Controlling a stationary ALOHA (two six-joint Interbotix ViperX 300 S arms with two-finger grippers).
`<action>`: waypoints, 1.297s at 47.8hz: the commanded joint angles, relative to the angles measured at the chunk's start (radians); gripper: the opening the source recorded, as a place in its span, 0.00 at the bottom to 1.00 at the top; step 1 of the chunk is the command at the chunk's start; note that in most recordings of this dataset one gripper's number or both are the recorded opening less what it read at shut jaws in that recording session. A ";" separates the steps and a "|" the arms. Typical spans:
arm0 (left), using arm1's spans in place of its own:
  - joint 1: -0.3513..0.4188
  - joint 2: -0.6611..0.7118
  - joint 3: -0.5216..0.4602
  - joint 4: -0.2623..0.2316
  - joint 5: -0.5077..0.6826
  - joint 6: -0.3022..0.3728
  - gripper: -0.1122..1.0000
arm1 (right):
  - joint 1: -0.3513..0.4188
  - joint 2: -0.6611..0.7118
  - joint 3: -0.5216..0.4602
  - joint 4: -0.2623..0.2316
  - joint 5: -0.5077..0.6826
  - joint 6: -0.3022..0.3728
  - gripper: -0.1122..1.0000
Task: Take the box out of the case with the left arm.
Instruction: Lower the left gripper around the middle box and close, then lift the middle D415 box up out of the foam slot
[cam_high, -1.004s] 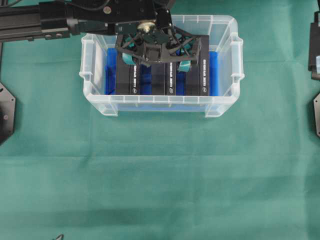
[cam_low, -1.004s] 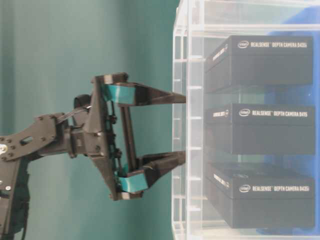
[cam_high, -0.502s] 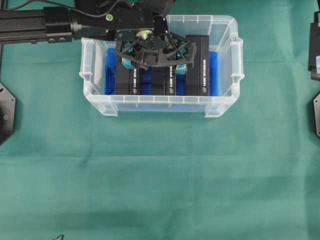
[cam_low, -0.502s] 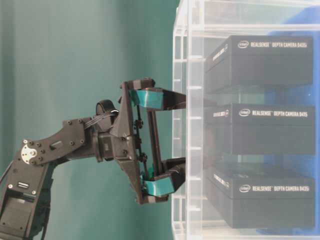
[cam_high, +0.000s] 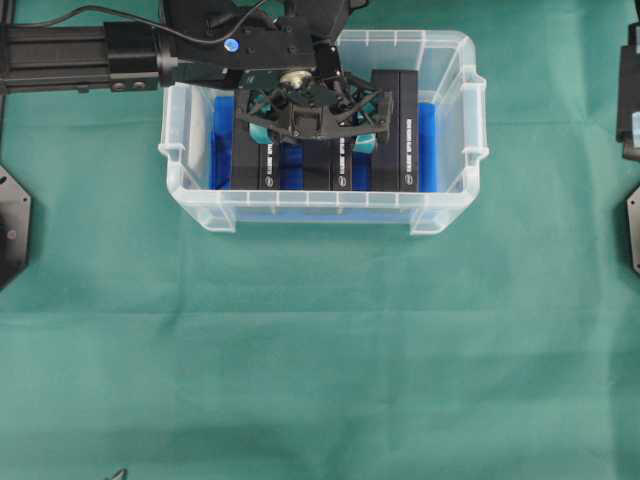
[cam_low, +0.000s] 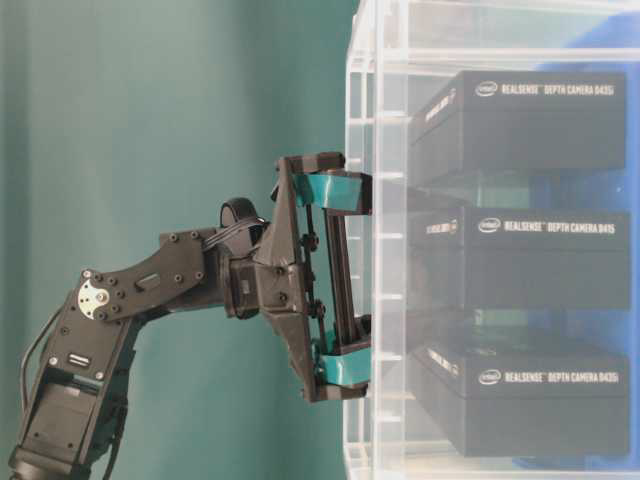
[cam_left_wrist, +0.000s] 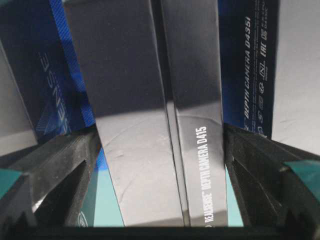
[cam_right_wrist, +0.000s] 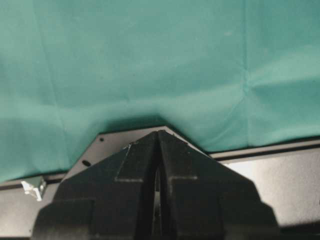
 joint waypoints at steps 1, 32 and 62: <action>0.000 -0.018 -0.023 0.005 -0.003 0.000 0.98 | 0.000 -0.002 -0.015 -0.002 0.002 -0.002 0.10; -0.002 -0.005 -0.057 -0.003 -0.015 -0.067 0.65 | -0.002 -0.003 -0.015 -0.002 0.002 -0.002 0.10; -0.012 -0.040 -0.166 -0.012 0.161 -0.074 0.65 | 0.000 -0.002 -0.015 -0.002 -0.023 -0.003 0.10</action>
